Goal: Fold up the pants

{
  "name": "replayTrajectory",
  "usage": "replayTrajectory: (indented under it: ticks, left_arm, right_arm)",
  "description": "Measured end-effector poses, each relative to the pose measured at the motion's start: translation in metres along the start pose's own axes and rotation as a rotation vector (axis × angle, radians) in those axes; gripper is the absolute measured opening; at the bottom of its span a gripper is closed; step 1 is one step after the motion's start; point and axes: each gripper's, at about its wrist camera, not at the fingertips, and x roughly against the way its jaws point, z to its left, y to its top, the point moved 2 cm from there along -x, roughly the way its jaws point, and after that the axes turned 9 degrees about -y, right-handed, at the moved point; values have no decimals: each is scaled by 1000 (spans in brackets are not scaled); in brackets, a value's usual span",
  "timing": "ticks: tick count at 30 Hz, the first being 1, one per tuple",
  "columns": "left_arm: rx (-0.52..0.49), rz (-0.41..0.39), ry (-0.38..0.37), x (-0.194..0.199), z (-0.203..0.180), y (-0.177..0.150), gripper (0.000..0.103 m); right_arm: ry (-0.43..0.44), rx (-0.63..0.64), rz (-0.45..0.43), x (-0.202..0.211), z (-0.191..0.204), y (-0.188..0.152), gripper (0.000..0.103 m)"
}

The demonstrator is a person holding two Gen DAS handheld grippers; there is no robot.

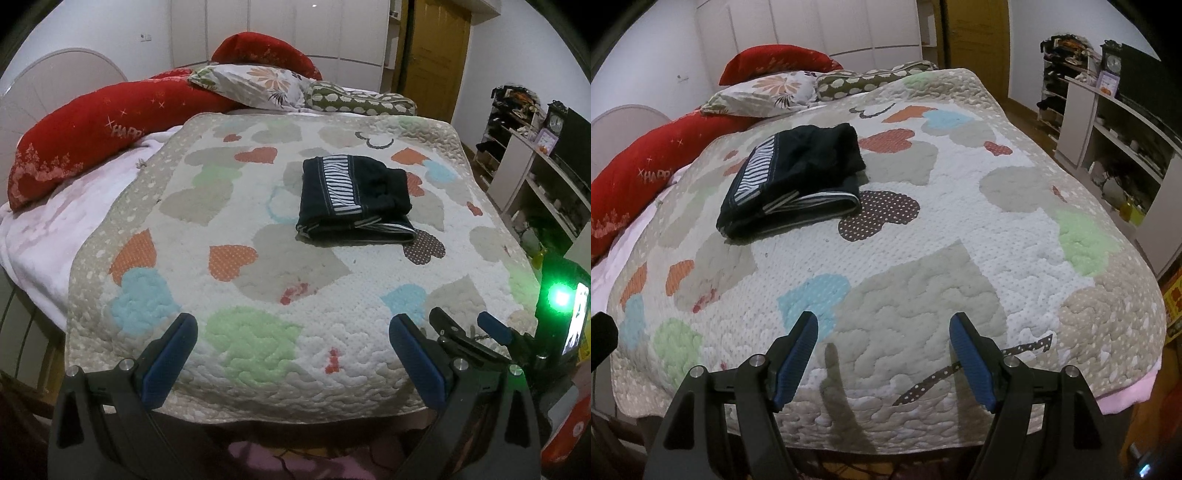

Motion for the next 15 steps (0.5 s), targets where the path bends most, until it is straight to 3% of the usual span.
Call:
replayTrajectory:
  ticks: [15]
  left_arm:
    - [14,37,-1,-7,4,-2,103]
  right_arm:
    - [-6,19,23,-5,4,-2,78]
